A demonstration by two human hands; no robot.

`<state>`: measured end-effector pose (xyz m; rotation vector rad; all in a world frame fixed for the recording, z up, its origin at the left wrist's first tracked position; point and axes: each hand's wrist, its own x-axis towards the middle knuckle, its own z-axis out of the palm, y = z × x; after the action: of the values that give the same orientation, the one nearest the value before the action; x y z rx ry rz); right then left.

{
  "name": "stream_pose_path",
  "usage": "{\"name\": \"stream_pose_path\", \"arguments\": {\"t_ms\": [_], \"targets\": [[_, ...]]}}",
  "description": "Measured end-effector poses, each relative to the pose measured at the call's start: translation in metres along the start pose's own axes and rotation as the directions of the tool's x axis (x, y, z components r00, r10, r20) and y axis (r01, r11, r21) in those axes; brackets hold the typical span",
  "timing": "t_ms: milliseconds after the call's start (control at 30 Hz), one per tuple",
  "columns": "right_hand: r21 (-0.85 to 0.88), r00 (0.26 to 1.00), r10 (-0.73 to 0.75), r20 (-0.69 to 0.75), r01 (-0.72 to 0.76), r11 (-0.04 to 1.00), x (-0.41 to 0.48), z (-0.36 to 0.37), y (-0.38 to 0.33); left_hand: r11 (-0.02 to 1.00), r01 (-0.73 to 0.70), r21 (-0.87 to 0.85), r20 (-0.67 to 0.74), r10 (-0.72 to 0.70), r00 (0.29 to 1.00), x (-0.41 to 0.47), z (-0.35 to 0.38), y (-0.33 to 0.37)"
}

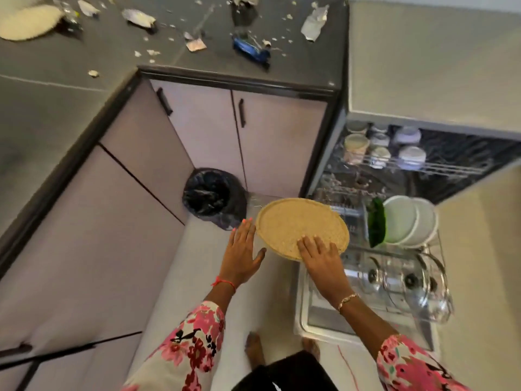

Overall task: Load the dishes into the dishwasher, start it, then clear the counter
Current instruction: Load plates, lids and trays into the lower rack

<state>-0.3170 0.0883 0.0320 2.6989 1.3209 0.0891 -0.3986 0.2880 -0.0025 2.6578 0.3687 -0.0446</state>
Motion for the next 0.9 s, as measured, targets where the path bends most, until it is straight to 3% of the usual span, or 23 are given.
{"name": "stream_pose_path", "arguments": {"t_ms": [233,367,633,800,900], "targets": [[0.183,0.953,0.161,0.257,-0.212,0.960,-0.069,0.041,0.076,0.998,-0.055,0.015,0.151,0.053,0.987,0.017,0.084,0.075],[0.294,0.961,0.164,0.223,-0.227,0.929,-0.074,0.077,0.139,1.000,-0.029,-0.004,0.196,0.029,0.980,0.053,0.131,0.120],[0.317,0.951,0.284,0.121,-0.308,0.897,-0.008,0.158,0.229,0.997,-0.030,0.064,0.239,0.013,0.971,0.141,0.231,0.140],[0.595,0.835,0.504,0.223,-0.526,0.608,0.045,0.214,0.255,0.995,-0.040,0.090,0.274,0.014,0.962,0.190,0.294,0.115],[0.597,0.826,0.541,0.154,-0.515,0.615,0.070,0.246,0.270,0.997,-0.016,0.075,0.271,-0.005,0.963,0.210,0.328,0.097]]}}
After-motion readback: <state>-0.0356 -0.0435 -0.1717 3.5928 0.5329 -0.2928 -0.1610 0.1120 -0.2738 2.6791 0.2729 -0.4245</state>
